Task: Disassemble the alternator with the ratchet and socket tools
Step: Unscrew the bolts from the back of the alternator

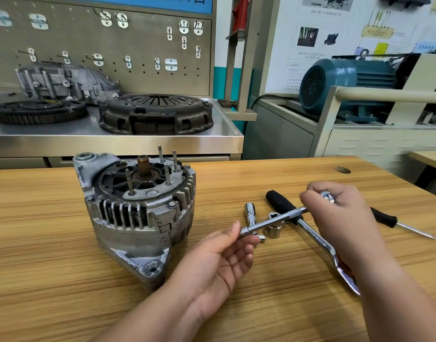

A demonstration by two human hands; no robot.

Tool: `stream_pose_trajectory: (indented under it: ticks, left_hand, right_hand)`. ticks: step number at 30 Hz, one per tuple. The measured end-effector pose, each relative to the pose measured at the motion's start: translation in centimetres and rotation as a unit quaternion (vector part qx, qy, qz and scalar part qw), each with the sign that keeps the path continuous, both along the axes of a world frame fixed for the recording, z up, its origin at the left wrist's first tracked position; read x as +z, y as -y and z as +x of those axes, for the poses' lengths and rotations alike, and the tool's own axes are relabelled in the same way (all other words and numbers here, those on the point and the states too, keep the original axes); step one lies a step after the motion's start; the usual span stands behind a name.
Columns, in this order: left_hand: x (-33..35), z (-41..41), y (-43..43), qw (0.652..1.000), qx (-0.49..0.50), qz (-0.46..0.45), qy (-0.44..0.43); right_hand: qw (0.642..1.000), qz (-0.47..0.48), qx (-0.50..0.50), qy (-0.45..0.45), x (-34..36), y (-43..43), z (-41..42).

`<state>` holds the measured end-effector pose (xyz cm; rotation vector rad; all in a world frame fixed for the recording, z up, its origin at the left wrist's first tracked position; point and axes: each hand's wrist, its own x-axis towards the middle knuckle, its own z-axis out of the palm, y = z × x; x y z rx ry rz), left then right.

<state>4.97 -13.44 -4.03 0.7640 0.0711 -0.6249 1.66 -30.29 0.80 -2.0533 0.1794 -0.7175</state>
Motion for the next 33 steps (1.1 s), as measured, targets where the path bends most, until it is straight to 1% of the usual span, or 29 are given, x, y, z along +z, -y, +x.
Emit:
stream_pose_trajectory:
  ticks: [2,4,5,6,8,9,10,11,12,13,14,15,17,18,19,21,22,23,24,25,26,27,28,29,31,33]
  left_hand:
    - [0.8,-0.2,-0.4,0.998,-0.020,0.038,0.043]
    - [1.9,-0.7,-1.0,0.983,-0.067,0.118,0.125]
    - [2.6,-1.0,-1.3,0.961,-0.106,0.173,0.188]
    - [3.3,-1.5,-1.6,0.927,-0.151,0.229,0.258]
    - [4.6,-2.6,-2.0,0.833,-0.211,0.338,0.384]
    - [5.2,-3.1,-2.1,0.776,-0.212,0.396,0.442]
    - [5.6,-3.3,-2.2,0.705,-0.193,0.461,0.503]
    - [6.0,-3.4,-2.5,0.625,-0.155,0.521,0.561]
    - [6.4,-3.4,-2.8,0.560,-0.110,0.559,0.601]
    - [6.8,-3.3,-3.3,0.535,-0.064,0.573,0.617]
    - [7.2,-3.0,-3.8,0.541,-0.026,0.570,0.617]
    - [7.6,-2.7,-4.3,0.564,0.000,0.559,0.607]
    - [8.3,-2.0,-5.5,0.613,0.042,0.529,0.585]
    - [8.6,-1.5,-6.1,0.628,0.062,0.517,0.578]
    - [9.0,-1.0,-6.8,0.637,0.083,0.509,0.573]
    - [9.5,-0.2,-8.2,0.648,0.109,0.500,0.564]
    - [9.6,0.2,-8.8,0.654,0.112,0.498,0.558]
    - [9.6,0.5,-9.2,0.660,0.111,0.497,0.553]
    - [9.6,0.8,-9.4,0.662,0.110,0.499,0.548]
    - [9.5,1.0,-9.5,0.658,0.111,0.506,0.547]
    - [9.4,1.2,-9.5,0.643,0.116,0.518,0.552]
    - [9.3,1.4,-9.4,0.620,0.122,0.533,0.562]
    - [9.2,1.5,-9.3,0.598,0.127,0.547,0.572]
    - [9.1,1.7,-9.3,0.583,0.128,0.556,0.579]
    - [9.0,2.0,-9.3,0.562,0.119,0.576,0.581]
    - [8.7,2.4,-9.4,0.545,0.120,0.590,0.583]
  right_hand:
    - [1.000,0.005,-0.012,0.000,0.1,0.4,0.1]
    - [0.999,0.004,-0.031,0.019,0.3,0.8,0.0]
    - [0.998,0.000,-0.041,0.036,0.4,0.9,0.0]
    - [0.997,-0.007,-0.048,0.056,0.7,0.8,0.1]
    - [0.994,-0.032,-0.044,0.095,1.6,0.1,0.2]
    - [0.992,-0.051,-0.035,0.112,2.1,-0.5,0.3]
    - [0.989,-0.070,-0.023,0.127,2.7,-1.2,0.5]
    - [0.986,-0.083,-0.009,0.142,3.3,-2.0,0.6]
    - [0.982,-0.092,0.007,0.164,4.2,-3.0,0.8]
    - [0.976,-0.104,0.025,0.192,5.1,-3.9,0.9]
    - [0.966,-0.120,0.046,0.222,6.1,-4.9,1.1]
    - [0.957,-0.135,0.070,0.248,7.1,-5.8,1.3]
    - [0.943,-0.153,0.116,0.271,8.7,-7.2,1.7]
    - [0.939,-0.136,0.130,0.288,9.3,-7.8,1.9]
    - [0.932,-0.093,0.138,0.321,9.6,-8.2,2.2]
    - [0.903,0.042,0.136,0.406,9.7,-9.2,2.5]
    - [0.890,0.107,0.124,0.425,9.5,-9.4,2.6]
    - [0.891,0.156,0.114,0.412,9.1,-9.7,3.0]
    - [0.908,0.182,0.116,0.359,8.6,-10.0,3.3]
    - [0.931,0.193,0.138,0.278,8.0,-10.4,3.8]
    - [0.942,0.207,0.180,0.193,7.4,-10.9,4.2]
    - [0.937,0.232,0.230,0.122,7.0,-11.4,4.6]
    - [0.919,0.266,0.281,0.078,6.7,-11.8,5.0]
    - [0.891,0.304,0.333,0.059,6.8,-12.1,5.3]
    - [0.828,0.377,0.411,0.059,7.1,-12.6,5.8]
    - [0.779,0.444,0.440,0.058,7.3,-13.1,6.3]
